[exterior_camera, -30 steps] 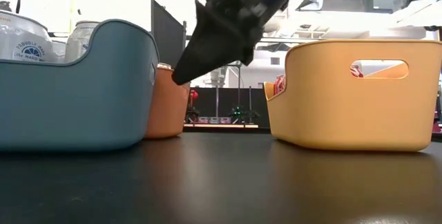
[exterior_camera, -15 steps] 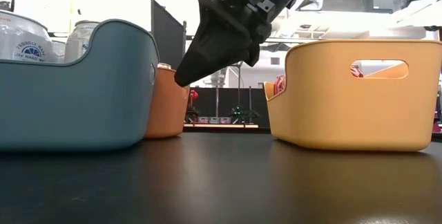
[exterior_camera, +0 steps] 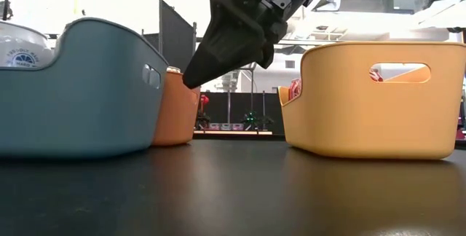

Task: Sort soda cans
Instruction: Move the blue bin to the middle left of the table, then adjust the orange bin on the table

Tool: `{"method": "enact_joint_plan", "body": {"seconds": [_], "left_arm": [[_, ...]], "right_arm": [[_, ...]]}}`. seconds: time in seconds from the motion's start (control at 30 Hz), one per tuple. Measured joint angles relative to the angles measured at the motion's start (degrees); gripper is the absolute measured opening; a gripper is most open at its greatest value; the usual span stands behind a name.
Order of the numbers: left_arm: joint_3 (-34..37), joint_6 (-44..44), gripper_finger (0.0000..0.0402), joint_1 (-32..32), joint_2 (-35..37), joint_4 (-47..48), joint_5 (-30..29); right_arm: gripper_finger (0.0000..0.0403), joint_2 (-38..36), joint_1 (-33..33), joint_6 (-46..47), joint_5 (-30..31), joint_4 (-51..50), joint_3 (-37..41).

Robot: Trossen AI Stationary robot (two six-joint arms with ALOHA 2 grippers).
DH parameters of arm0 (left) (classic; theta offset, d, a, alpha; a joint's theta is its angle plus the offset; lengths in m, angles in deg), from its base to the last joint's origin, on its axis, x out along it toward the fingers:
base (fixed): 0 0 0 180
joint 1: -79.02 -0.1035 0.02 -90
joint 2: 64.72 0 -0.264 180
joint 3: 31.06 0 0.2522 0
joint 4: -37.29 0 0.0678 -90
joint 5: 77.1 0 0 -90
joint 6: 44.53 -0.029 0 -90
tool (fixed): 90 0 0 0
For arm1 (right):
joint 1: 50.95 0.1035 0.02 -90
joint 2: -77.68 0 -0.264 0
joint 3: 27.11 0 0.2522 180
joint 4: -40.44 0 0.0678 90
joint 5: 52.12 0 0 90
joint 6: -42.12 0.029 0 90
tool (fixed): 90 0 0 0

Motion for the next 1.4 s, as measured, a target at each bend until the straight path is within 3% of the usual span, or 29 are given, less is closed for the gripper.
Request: {"method": "enact_joint_plan", "body": {"seconds": [0.37,0.5,0.73,0.93,1.1,1.4], "left_arm": [[0.0,-3.7,0.0000,-4.0,0.1,5.1,-4.8],[0.0,-6.3,0.0000,-4.8,0.1,3.9,-3.4],[-2.4,-9.1,0.0000,-4.6,0.1,3.9,-0.4],[-8.5,-14.1,0.0000,-4.5,0.1,6.2,-0.9],[-15.6,-18.2,0.0000,-3.9,0.2,11.3,-6.2],[-27.3,-19.8,0.0000,0.5,0.2,22.3,-22.8]], "right_arm": [[0.0004,0.0,0.5,-0.3,0.0,-0.5,0.0],[0.0004,0.0,0.5,-0.3,0.1,-0.5,0.0],[0.0004,0.0,-2.0,-1.6,12.2,-1.2,-2.3],[0.0004,0.0,-8.1,-1.7,13.4,-2.9,-2.5],[0.0004,0.0,-13.5,-3.8,13.5,-4.3,-2.5],[0.0004,0.3,-21.4,-6.4,13.5,-3.5,-2.5]]}}
